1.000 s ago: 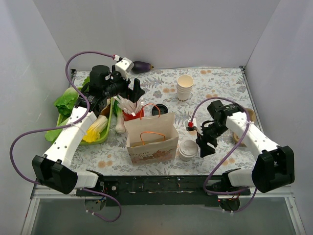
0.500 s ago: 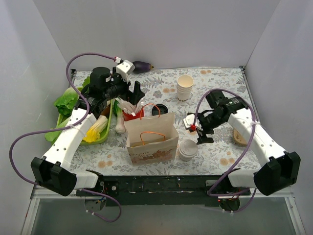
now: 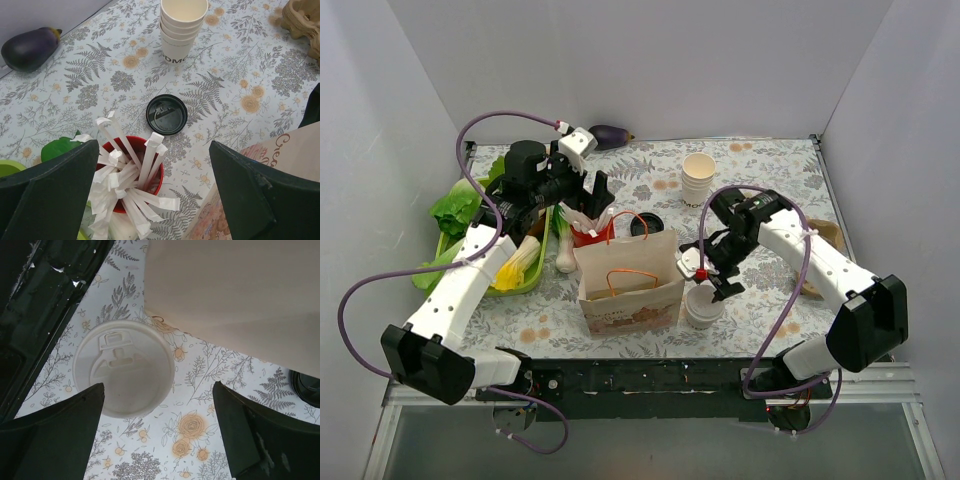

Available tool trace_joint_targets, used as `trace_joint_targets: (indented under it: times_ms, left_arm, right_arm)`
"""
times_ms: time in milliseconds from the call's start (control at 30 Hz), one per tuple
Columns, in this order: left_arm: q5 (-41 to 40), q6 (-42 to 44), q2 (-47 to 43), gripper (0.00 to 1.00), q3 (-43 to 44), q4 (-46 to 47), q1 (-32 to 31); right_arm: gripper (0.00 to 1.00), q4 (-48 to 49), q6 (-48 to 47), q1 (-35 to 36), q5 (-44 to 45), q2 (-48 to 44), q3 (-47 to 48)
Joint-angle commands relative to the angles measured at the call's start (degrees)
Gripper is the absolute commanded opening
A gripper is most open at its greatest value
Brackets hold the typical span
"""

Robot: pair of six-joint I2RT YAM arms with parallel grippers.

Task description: Pack the takeout coffee

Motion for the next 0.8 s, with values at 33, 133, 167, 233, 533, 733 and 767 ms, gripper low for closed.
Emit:
trace_joint_targets:
  times_ms: [33,133,167,233,533,733,767]
  left_arm:
    - [-0.47,1.17,-2.77,0.94,-0.38,-0.40,-0.19]
    - [-0.38,1.18,-2.59,0.94,-0.38,-0.48,-0.19]
    - [-0.20,1.26,-2.59,0.94,-0.38,-0.48,-0.19]
    - [-0.03,1.17,-2.59,0.94,-0.47,-0.48,-0.10]
    - [0.85,0.82,-2.59,0.94,-0.47,-0.40,-0.10]
    - [1.11,0.73,-2.68,0.94,-0.91,-0.31,-0.19]
    - [1.20,0.73,-2.68,0.94,-0.91,-0.31,-0.10]
  right_arm:
    - [0.96,-2.09,1.04,2.06,-0.31,0.43,1.34]
    - [0.96,-2.18,2.98,2.59,0.03,0.69,1.08]
    - [0.96,-2.18,3.33,2.68,0.12,0.52,0.64]
    - [0.96,-2.26,4.29,2.94,0.47,0.34,0.55]
    - [0.95,-2.26,8.95,3.30,1.00,-0.19,0.72]
    - [0.95,-2.18,10.80,4.26,1.09,-1.68,-0.94]
    - [0.95,-2.18,11.24,4.52,1.18,-1.77,-1.12]
